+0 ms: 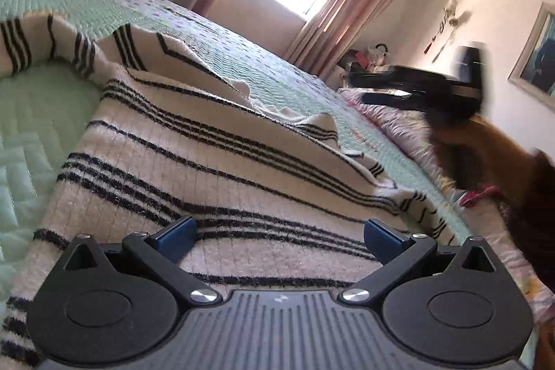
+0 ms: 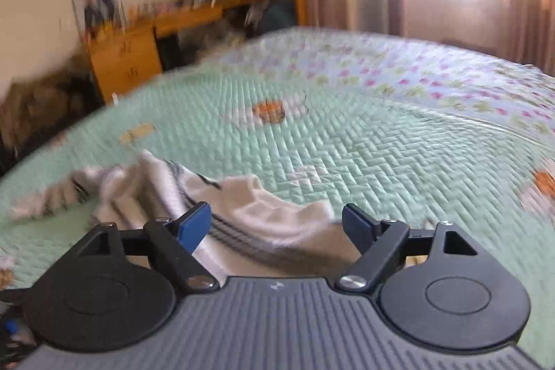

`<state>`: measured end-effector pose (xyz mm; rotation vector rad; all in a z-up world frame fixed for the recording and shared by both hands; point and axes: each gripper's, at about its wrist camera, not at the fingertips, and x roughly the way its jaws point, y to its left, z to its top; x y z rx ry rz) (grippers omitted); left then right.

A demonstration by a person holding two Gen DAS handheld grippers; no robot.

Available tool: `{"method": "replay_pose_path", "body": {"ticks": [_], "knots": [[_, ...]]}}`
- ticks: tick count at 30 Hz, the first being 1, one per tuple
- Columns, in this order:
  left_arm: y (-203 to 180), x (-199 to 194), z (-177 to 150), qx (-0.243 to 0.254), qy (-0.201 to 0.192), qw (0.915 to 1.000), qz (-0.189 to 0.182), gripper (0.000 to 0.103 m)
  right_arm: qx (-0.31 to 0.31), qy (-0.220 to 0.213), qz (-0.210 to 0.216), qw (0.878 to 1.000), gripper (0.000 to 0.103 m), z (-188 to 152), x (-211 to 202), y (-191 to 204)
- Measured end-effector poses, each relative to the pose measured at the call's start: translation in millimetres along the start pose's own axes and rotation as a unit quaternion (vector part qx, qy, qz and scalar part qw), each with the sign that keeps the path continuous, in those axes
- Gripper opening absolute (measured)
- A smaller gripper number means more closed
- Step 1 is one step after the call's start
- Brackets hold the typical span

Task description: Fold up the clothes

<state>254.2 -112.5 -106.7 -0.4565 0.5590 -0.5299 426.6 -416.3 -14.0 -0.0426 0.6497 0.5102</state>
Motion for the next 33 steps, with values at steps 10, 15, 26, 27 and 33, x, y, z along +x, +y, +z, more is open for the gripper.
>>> {"method": "replay_pose_path", "body": {"ticks": [10,15,26,27,33], "knots": [[4.2,1.1,-1.7,-0.008,-0.004,0.9999,-0.013,0.102,-0.049,0.158,0.048,0.985,0.064,5.9,113.1,-39.4],[8.1,-0.2,-2.6,-0.009,-0.007,0.9999,-0.013,0.102,-0.031,0.181,0.089,0.979,0.048,-4.9,115.8,-43.5],[11.4,-1.6,-2.4,-0.011,-0.008,0.9998,-0.015,0.102,-0.301,0.102,-0.057,0.947,0.012,2.4,95.2,45.8],[11.2,-1.7,-2.3,-0.010,-0.008,0.9998,-0.014,0.102,-0.356,0.081,-0.105,0.925,0.012,0.9,94.4,54.2],[10.7,-0.6,-2.2,-0.009,-0.007,0.9998,-0.013,0.102,-0.330,0.059,-0.218,0.917,0.014,-0.6,141.5,29.8]]}}
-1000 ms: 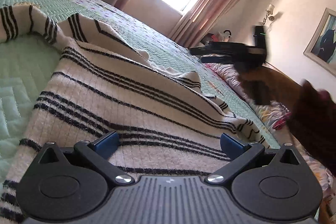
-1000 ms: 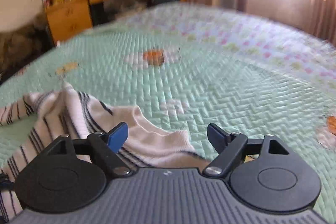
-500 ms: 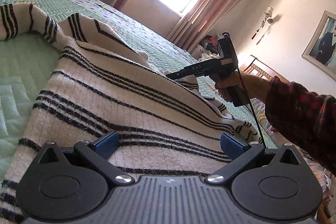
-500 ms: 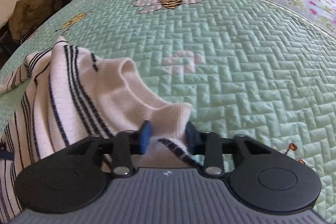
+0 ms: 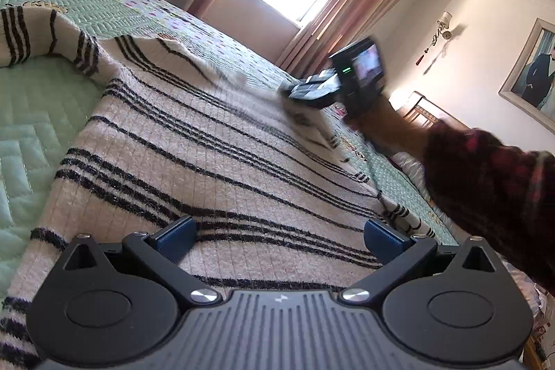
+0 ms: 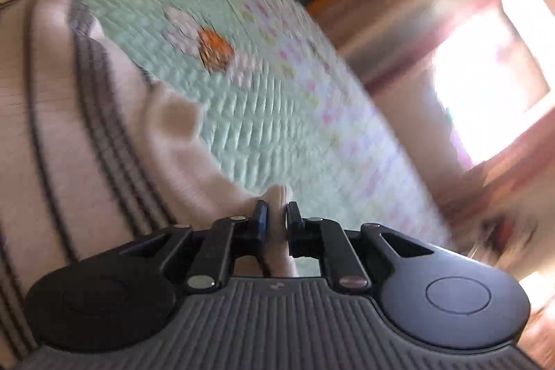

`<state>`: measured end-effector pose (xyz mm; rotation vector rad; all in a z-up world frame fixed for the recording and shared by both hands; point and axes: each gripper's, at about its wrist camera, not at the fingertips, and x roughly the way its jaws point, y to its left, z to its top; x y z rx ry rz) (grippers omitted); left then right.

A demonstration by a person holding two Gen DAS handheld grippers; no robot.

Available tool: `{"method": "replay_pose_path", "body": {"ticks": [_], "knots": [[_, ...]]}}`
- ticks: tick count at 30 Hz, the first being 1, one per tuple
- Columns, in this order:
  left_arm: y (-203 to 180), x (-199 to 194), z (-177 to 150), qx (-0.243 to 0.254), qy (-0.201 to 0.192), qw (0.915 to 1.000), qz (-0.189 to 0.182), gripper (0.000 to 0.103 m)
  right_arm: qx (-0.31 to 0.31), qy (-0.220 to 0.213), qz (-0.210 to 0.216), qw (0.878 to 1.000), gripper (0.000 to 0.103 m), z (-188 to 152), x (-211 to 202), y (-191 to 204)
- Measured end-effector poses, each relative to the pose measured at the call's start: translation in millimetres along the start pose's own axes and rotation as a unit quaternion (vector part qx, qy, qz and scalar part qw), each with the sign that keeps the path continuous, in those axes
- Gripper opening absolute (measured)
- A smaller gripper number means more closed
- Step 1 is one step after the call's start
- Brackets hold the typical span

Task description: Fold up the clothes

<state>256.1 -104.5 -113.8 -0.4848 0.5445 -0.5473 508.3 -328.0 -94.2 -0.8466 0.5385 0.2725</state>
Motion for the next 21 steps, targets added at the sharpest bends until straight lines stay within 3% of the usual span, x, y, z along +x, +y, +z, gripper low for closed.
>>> {"method": "replay_pose_path", "body": {"ticks": [2,3,5,7,8,9,10,11,14,17,18,20,21], "knots": [[0.2,0.2,-0.1,0.000,0.000,1.0000,-0.001,0.102,0.047,0.037,-0.007,0.998,0.018,-10.9,20.5,1.3],[0.4,0.1,0.0,0.000,0.000,1.0000,-0.001,0.102,0.083,0.033,-0.007,0.996,0.018,-15.1,20.0,-2.6],[0.5,-0.1,0.1,-0.001,-0.001,1.0000,-0.001,0.102,0.155,0.019,-0.018,0.988,0.034,-20.9,11.5,-15.0],[0.4,0.0,0.2,-0.001,0.000,1.0000,-0.001,0.102,0.246,-0.009,-0.047,0.968,0.046,-23.4,-12.7,-33.3],[0.5,0.0,0.5,-0.001,0.000,1.0000,-0.001,0.102,0.309,-0.031,-0.047,0.949,0.056,-25.8,-30.0,-42.8],[0.5,0.0,0.7,-0.001,0.000,1.0000,-0.001,0.102,0.387,-0.059,-0.027,0.920,0.063,-31.1,-50.6,-51.1],[0.6,0.0,0.7,-0.002,0.000,1.0000,-0.001,0.102,0.470,-0.091,0.010,0.878,0.076,-41.0,-72.6,-56.8],[0.7,0.0,0.7,-0.002,0.000,1.0000,-0.001,0.102,0.533,-0.116,0.049,0.837,0.083,-53.0,-88.7,-57.0],[1.7,0.0,0.7,-0.004,-0.001,1.0000,-0.003,0.102,0.667,-0.168,0.174,0.704,0.087,-91.5,-122.3,-37.1],[3.9,-0.1,0.8,-0.009,-0.002,0.9999,-0.007,0.102,0.752,-0.181,0.213,0.597,0.090,-135.5,-109.3,-1.0],[5.3,-0.3,1.0,-0.012,-0.003,0.9999,-0.009,0.102,0.768,-0.173,0.213,0.578,0.089,-152.8,-91.8,10.2],[8.3,-0.2,1.3,-0.020,-0.005,0.9997,-0.013,0.102,0.763,-0.181,0.178,0.595,0.016,-180.4,-70.9,28.4],[8.9,0.0,1.7,-0.022,-0.007,0.9996,-0.014,0.102,0.773,-0.194,0.182,0.577,0.019,-185.8,-72.1,27.0]]}}
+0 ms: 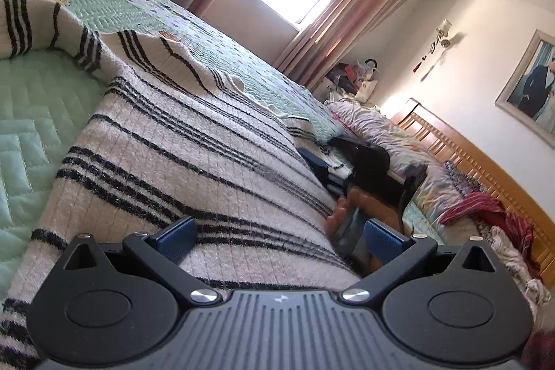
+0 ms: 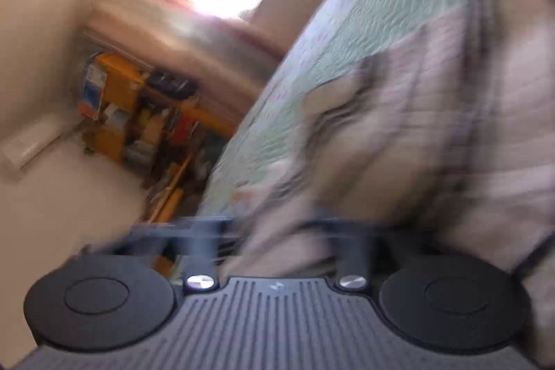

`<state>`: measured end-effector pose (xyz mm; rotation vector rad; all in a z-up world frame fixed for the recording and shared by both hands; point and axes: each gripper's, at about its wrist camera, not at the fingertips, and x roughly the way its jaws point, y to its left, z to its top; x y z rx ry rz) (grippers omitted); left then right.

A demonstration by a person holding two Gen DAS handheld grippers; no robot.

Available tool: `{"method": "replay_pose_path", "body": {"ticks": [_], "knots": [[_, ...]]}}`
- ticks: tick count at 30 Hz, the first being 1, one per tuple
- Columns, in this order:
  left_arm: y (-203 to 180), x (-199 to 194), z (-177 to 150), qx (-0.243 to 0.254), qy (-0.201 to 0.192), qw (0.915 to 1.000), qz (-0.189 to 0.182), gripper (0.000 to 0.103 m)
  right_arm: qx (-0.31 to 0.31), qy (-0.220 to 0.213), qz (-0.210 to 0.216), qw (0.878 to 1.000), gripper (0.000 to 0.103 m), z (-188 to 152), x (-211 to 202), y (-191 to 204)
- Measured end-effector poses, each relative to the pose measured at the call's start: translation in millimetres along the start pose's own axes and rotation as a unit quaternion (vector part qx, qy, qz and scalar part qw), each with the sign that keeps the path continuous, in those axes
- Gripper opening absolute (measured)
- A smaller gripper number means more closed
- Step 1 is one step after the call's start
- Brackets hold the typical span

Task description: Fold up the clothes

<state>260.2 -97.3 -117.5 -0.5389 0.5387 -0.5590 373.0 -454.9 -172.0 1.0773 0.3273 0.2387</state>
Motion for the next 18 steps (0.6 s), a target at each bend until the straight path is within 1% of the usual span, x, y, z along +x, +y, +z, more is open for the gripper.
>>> {"method": "replay_pose_path", "body": {"ticks": [1,2,3,4,5,10,13,17,18], "knots": [[0.0,0.5,0.0,-0.001,-0.002,1.0000,0.001,0.102,0.008,-0.007,0.017,1.000,0.046,2.3,-2.6,-2.0],[-0.5,1.5,-0.7,-0.001,-0.002,1.0000,0.004,0.102,-0.010,-0.006,0.039,0.999,0.064,2.8,-1.6,-0.1],[-1.9,2.5,-1.3,0.001,-0.003,1.0000,0.008,0.102,-0.015,0.002,0.049,0.999,0.064,1.7,0.1,0.7],[-3.2,3.6,-1.7,0.004,-0.003,0.9999,0.012,0.102,-0.022,0.008,0.046,0.999,0.065,0.9,1.1,3.2],[-4.5,4.9,-2.1,0.006,-0.002,0.9998,0.016,0.102,-0.026,0.013,0.049,0.998,0.069,0.8,1.5,4.7],[-11.0,9.7,-2.6,0.016,0.001,0.9993,0.032,0.102,-0.020,0.021,0.075,0.997,0.076,-1.5,4.6,6.3],[-14.8,13.1,-3.4,0.026,0.006,0.9987,0.045,0.102,-0.033,0.029,0.077,0.996,0.082,3.2,-4.1,11.9],[-16.8,17.0,-2.9,0.035,0.012,0.9977,0.057,0.102,-0.060,0.040,0.080,0.994,0.092,0.0,-10.4,18.5],[-18.3,17.9,-2.7,0.038,0.013,0.9973,0.061,0.102,-0.066,0.041,0.082,0.994,0.093,-1.2,-10.9,21.5]]}}
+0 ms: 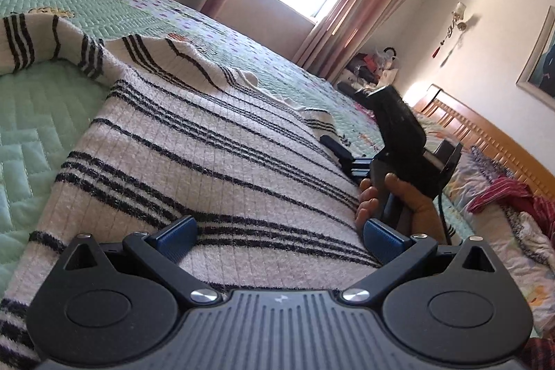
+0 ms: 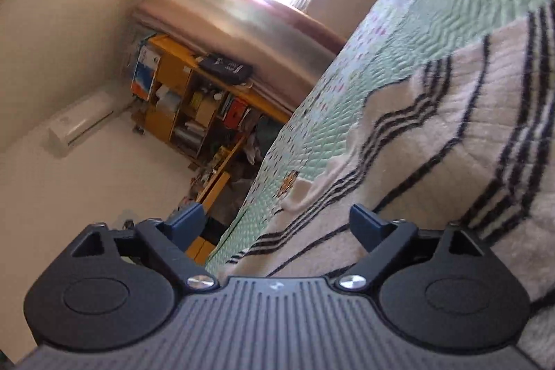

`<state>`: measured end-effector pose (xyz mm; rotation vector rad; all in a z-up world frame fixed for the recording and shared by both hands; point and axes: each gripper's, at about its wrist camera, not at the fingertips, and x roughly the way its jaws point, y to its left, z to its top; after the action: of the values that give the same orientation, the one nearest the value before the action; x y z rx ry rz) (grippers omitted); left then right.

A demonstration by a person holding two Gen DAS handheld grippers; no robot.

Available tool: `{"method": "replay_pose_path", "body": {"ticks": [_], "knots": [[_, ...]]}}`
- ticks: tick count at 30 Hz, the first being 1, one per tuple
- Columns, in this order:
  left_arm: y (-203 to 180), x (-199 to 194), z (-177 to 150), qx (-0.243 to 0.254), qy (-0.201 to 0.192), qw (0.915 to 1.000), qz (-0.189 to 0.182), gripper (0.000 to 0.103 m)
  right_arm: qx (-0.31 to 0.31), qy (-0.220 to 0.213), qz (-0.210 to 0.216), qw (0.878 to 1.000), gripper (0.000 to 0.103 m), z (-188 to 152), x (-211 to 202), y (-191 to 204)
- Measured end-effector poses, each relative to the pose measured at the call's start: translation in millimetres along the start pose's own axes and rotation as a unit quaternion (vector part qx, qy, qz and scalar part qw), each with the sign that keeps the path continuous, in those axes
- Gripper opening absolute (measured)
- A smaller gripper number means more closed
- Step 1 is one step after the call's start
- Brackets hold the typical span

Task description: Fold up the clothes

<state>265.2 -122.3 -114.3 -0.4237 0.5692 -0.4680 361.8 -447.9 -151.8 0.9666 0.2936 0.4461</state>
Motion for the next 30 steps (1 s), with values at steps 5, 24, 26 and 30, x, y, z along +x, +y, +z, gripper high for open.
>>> {"method": "replay_pose_path", "body": {"ticks": [5,24,26,30], "knots": [[-10.5,1.4,5.5,0.008,0.015,0.9994,0.030,0.102,-0.004,-0.015,0.059,0.998,0.098,3.3,-6.3,12.9],[26.0,182.0,188.7,-0.094,0.083,0.9869,-0.102,0.102,0.125,-0.068,0.096,0.985,0.102,12.9,-4.6,-34.0],[56.4,216.9,189.2,-0.124,0.091,0.9862,-0.060,0.100,0.122,-0.063,0.096,0.986,0.102,13.7,-0.2,-34.3],[113.3,229.3,207.7,-0.135,0.052,0.9881,0.052,0.026,0.101,-0.054,0.089,0.989,0.102,14.7,7.0,-30.2]]}}
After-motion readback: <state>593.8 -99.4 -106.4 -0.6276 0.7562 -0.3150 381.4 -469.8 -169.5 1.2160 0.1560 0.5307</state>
